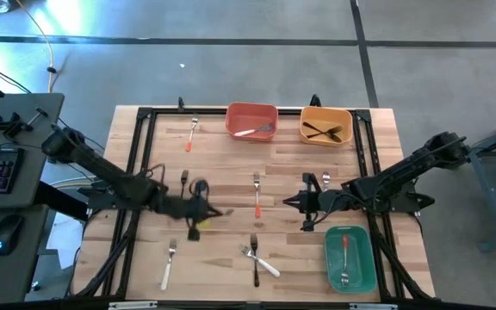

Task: Sort silverware by color (type)
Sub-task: Put the orange fork into the green bin

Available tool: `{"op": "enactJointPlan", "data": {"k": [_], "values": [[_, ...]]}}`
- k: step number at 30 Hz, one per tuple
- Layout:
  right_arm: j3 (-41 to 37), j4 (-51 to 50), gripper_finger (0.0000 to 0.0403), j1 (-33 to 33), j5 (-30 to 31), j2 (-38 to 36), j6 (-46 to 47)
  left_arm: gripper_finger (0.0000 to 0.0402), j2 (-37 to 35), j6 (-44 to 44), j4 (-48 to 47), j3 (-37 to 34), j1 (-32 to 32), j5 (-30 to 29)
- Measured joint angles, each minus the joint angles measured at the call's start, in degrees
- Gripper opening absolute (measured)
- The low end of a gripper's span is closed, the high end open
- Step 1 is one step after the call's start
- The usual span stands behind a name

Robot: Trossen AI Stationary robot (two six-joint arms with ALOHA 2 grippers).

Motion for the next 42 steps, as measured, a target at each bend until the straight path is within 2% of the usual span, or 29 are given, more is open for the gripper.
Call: {"op": "enactJointPlan", "data": {"k": [6, 11, 16, 21, 26, 29, 34, 42], "values": [[0.0, 18.65, 0.0, -1.62, 1.99, 7.74, -4.04, 0.0001, 0.61, 9.72, 28.49, -7.51, 9.95, 10.54], [0.0, 31.7, 0.0021, -4.53, 1.75, 12.7, -5.25, 0.0, 2.52, 13.84, 39.62, -8.05, 15.46, 14.7], [0.02, 38.1, 0.0083, -7.08, -1.8, 13.78, -2.25, 0.0, 4.5, 14.03, 47.65, -8.04, 18.99, 19.35], [0.82, 40.2, 0.0148, -9.41, -5.82, 13.89, 0.01, 0.0, 9.28, 12.71, 56.14, -8.01, 20.98, 22.74], [5.08, 39.01, 0.0177, -10.98, -8.33, 15.52, -0.33, 0.0, 15.19, 11.43, 66.38, -7.96, 22.21, 24.58], [8.39, 37.63, 0.0177, -11.51, -8.13, 17.7, -1.85, 0.0, 17.65, 11.26, 70.9, -7.35, 22.82, 25.66], [11.98, 36.84, 0.0162, -12.89, -7.82, 20.67, -2.26, 0.0, 19.92, 10.83, 70.43, -4.47, 23.01, 28.41], [13.66, 35.63, 0.0099, -13.1, -8.34, 22.35, -3.13, 0.0, 20.67, 11.35, 70.22, -3.57, 23.54, 29.3]]}}
